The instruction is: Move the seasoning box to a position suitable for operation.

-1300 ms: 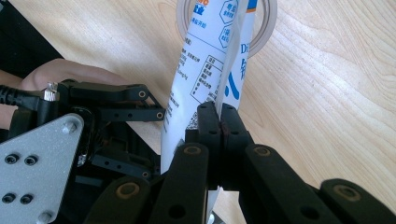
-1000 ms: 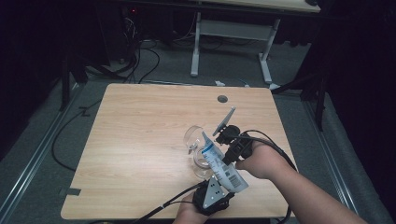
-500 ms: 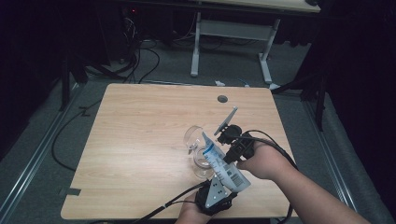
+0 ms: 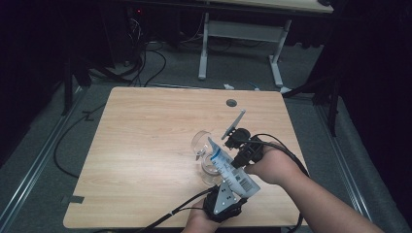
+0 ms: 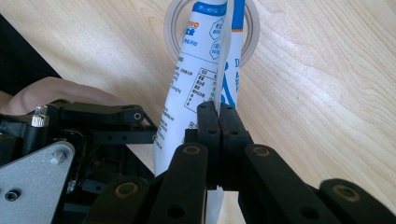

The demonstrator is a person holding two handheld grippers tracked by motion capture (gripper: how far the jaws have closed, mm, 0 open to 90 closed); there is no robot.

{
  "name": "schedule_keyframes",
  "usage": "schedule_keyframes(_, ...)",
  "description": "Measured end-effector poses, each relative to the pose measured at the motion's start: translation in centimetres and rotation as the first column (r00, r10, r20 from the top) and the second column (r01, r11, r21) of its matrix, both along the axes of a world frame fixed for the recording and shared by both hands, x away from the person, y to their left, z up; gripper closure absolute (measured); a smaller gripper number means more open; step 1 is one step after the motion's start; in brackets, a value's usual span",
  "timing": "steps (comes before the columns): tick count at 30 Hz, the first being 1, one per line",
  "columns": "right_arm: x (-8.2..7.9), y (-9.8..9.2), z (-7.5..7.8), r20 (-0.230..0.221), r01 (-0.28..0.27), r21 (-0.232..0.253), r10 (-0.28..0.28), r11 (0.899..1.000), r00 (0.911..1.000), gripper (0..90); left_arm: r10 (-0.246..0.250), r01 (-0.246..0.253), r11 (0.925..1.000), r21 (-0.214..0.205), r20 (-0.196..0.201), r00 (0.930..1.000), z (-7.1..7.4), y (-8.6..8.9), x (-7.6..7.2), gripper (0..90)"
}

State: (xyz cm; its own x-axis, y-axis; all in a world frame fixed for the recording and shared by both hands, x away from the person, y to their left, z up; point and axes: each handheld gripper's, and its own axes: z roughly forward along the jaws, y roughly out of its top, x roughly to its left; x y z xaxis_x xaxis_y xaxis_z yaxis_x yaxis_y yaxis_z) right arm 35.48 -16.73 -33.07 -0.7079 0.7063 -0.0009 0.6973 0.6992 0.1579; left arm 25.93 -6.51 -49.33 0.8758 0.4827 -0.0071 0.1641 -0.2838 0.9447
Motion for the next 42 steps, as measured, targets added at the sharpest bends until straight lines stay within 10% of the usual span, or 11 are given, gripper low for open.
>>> schedule_keyframes(42, 0.50, 0.49, 0.32, 0.004, -0.018, -0.010, 0.018, 1.000, 0.9998, 89.8, -0.002, 0.002, 0.9995, -0.030, -0.006, 1.0000, 0.68, -0.09, 0.09, 57.5)
